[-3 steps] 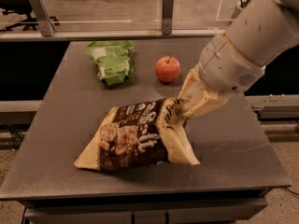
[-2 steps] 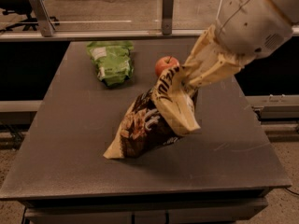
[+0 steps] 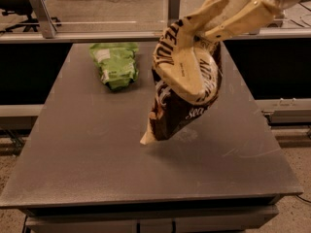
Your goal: Pick brown chip bag
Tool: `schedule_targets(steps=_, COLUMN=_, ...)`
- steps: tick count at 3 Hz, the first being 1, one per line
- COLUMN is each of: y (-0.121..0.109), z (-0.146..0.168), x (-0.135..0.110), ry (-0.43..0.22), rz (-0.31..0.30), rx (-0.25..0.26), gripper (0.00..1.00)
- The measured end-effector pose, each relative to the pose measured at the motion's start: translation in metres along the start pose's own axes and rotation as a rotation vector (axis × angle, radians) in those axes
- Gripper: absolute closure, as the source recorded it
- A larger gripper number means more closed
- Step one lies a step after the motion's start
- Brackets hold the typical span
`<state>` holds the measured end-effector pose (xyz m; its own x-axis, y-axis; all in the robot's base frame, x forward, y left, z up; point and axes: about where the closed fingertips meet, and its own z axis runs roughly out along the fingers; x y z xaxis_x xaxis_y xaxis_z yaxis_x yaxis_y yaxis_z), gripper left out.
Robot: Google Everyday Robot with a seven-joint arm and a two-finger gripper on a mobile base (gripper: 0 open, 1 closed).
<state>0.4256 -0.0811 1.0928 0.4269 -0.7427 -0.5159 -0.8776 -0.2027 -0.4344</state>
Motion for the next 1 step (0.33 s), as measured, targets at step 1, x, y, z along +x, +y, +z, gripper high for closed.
schedule_targets(steps=1, y=0.0000, z=0.0000, x=0.0000, ry=0.000, rz=0.000, rx=0.000, gripper=1.00)
